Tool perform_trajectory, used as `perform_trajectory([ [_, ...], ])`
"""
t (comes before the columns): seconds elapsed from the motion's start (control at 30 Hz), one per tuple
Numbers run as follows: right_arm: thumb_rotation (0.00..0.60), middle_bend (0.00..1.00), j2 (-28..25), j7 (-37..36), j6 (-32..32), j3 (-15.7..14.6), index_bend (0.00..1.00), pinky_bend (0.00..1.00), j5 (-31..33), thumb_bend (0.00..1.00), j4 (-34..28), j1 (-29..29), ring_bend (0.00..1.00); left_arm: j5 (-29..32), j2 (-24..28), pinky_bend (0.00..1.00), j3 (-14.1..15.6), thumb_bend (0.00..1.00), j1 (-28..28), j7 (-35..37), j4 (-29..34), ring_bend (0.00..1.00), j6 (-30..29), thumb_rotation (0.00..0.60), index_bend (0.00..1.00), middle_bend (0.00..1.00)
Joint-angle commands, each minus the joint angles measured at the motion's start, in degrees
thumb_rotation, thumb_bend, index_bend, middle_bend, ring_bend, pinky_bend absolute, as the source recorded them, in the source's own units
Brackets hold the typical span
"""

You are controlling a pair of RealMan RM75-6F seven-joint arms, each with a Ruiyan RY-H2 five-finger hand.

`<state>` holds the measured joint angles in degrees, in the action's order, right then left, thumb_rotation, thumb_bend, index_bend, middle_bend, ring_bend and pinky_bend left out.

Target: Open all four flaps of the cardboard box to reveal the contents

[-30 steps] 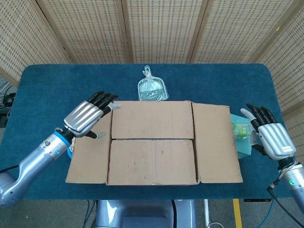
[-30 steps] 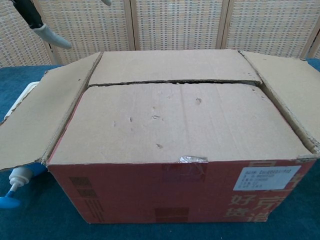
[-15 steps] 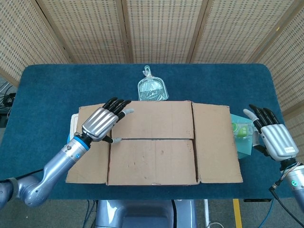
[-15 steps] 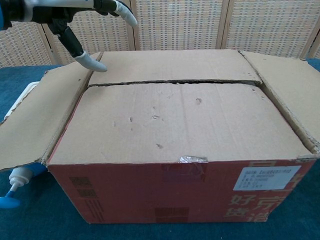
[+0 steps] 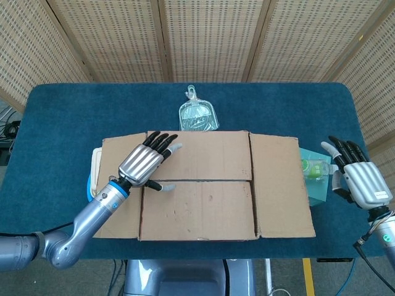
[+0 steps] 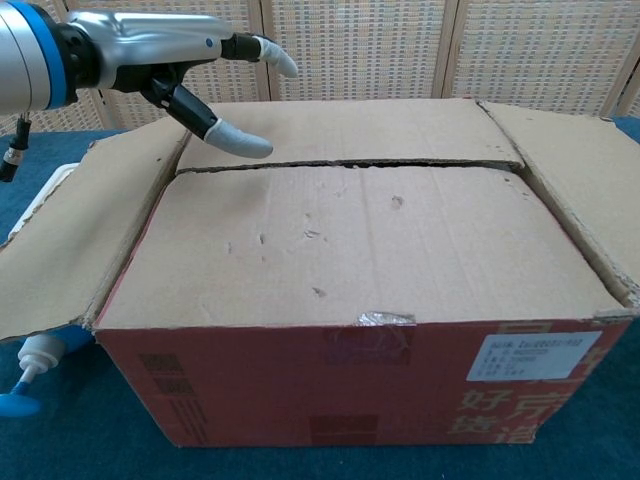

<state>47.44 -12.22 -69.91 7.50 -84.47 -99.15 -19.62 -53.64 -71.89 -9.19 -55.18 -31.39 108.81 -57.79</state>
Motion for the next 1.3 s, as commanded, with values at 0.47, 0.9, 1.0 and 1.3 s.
perform_trajectory([
  [0.47,0.6,0.0,0.09,-0.85,-0.16,-0.2,0.0,0.0,0.07,0.88,0.76,0.39,0.0,1.99,-2.62,0.0,1.31,0.08,-0.85,-5.49,-1.01,0.0,-1.75,0.334,0.0,0.0],
  [0.9,0.6,0.0,0.2,-1.56,-0.43,-0.26,0.0,0.0,0.33,0.88,1.41,0.77,0.0,1.89,-4.04,0.0,1.35,0.13,-0.79,-6.61,-2.55,0.0,-3.12,0.411,0.0,0.0],
  [1.0,0.6,0.0,0.22,-1.75,-0.41,-0.24,0.0,0.0,0.43,0.88,1.61,0.81,0.0,2.13,-4.2,0.0,1.2,0.14,-0.71,-6.76,-2.9,0.0,-3.47,0.415,0.0,0.0],
  [1.3,0.6,0.0,0.21,-2.03,-0.61,-0.24,0.0,0.0,0.63,0.88,1.85,1.06,0.0,2.63,-4.33,0.0,1.1,0.16,-0.62,-7.47,-4.42,0.0,-3.83,0.419,0.0,0.0],
])
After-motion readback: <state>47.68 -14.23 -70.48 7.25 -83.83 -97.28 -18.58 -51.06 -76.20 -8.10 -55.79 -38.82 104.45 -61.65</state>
